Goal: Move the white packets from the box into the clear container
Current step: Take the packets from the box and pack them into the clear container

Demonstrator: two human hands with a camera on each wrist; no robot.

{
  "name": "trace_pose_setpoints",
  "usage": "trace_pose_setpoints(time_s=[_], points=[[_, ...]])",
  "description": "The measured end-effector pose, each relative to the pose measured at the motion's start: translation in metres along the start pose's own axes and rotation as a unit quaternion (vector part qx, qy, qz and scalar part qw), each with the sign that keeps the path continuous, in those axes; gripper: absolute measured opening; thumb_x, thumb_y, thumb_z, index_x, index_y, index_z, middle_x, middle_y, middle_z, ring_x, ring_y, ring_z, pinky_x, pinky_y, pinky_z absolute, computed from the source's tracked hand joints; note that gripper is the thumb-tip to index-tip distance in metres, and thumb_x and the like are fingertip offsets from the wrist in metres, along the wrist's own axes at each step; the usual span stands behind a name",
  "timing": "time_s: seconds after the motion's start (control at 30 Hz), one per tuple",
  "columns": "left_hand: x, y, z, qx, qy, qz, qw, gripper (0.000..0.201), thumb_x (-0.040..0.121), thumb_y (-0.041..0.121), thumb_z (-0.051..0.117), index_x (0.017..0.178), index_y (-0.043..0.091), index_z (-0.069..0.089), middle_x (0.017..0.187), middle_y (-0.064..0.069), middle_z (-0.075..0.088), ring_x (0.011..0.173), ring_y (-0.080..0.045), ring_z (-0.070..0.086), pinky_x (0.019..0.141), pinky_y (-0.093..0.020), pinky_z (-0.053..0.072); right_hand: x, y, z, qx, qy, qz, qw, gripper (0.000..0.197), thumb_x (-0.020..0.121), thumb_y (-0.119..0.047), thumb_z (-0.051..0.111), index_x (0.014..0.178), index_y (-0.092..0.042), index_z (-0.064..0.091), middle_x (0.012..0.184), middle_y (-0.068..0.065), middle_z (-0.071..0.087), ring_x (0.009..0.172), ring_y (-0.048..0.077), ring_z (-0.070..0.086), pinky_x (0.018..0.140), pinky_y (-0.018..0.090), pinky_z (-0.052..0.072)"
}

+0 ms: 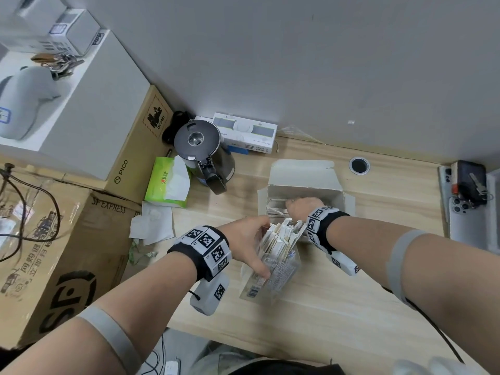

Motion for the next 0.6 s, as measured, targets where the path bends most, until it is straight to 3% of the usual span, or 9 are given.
trace_pose_setpoints(time_s=[0.07, 0.2, 0.3, 0.43, 0.6], points=[[0.001, -0.001, 0.001, -0.004, 0.002, -0.002, 1.0, 0.095, 0.051, 0.039, 0.099, 0.129, 0.023, 0.048, 0.117, 0.011, 0.063, 0.105, -0.011, 0.062, 0.091, -0.03, 0.054, 0.001, 0.0, 0.002, 0.008, 0.002, 0.006, 1.0, 0.041, 0.101, -0.007, 0.032, 0.141, -0.001, 0.036, 0.136, 0.019, 0.052, 0.121, 0.036, 0.054, 0.09, 0.047, 0.046], [0.001, -0.002, 0.002, -0.007, 0.001, -0.003, 1.0, 0.094, 0.05, 0.039, 0.099, 0.129, 0.024, 0.048, 0.116, 0.01, 0.062, 0.104, -0.012, 0.062, 0.091, -0.032, 0.055, 0.004, 0.003, 0.005, -0.004, 0.012, 0.018, 1.0, 0.038, 0.1, -0.008, 0.036, 0.136, -0.003, 0.048, 0.136, 0.016, 0.053, 0.123, 0.034, 0.053, 0.094, 0.046, 0.045], [0.0, -0.001, 0.002, -0.011, -0.001, 0.0, 1.0, 0.093, 0.052, 0.037, 0.1, 0.129, 0.023, 0.048, 0.116, 0.011, 0.063, 0.105, -0.011, 0.062, 0.092, -0.031, 0.054, 0.006, 0.002, 0.007, -0.007, -0.006, -0.002, 1.0, 0.035, 0.098, -0.001, 0.04, 0.129, -0.001, 0.055, 0.128, 0.017, 0.059, 0.114, 0.034, 0.06, 0.088, 0.042, 0.051], [0.001, -0.003, 0.003, -0.011, -0.002, -0.001, 1.0, 0.101, 0.047, 0.044, 0.098, 0.132, 0.024, 0.048, 0.12, 0.01, 0.063, 0.11, -0.011, 0.062, 0.097, -0.037, 0.054, 0.009, 0.004, 0.007, 0.003, -0.004, -0.003, 1.0, 0.036, 0.097, 0.0, 0.04, 0.13, -0.004, 0.052, 0.124, 0.013, 0.063, 0.108, 0.031, 0.063, 0.08, 0.041, 0.051], [0.001, -0.004, 0.003, -0.027, -0.002, 0.0, 1.0, 0.097, 0.049, 0.039, 0.099, 0.13, 0.024, 0.048, 0.115, 0.012, 0.063, 0.102, -0.009, 0.064, 0.09, -0.03, 0.055, 0.013, 0.005, 0.01, 0.002, -0.001, 0.005, 1.0, 0.038, 0.096, 0.0, 0.04, 0.131, -0.006, 0.053, 0.126, 0.012, 0.061, 0.112, 0.031, 0.061, 0.089, 0.045, 0.053]])
Point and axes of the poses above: each hand's wrist, its own x-axis towards the middle knuckle, its own z-axis out of the palm, y = z × x, the point moved 5 cm from there along x, towards the middle knuckle
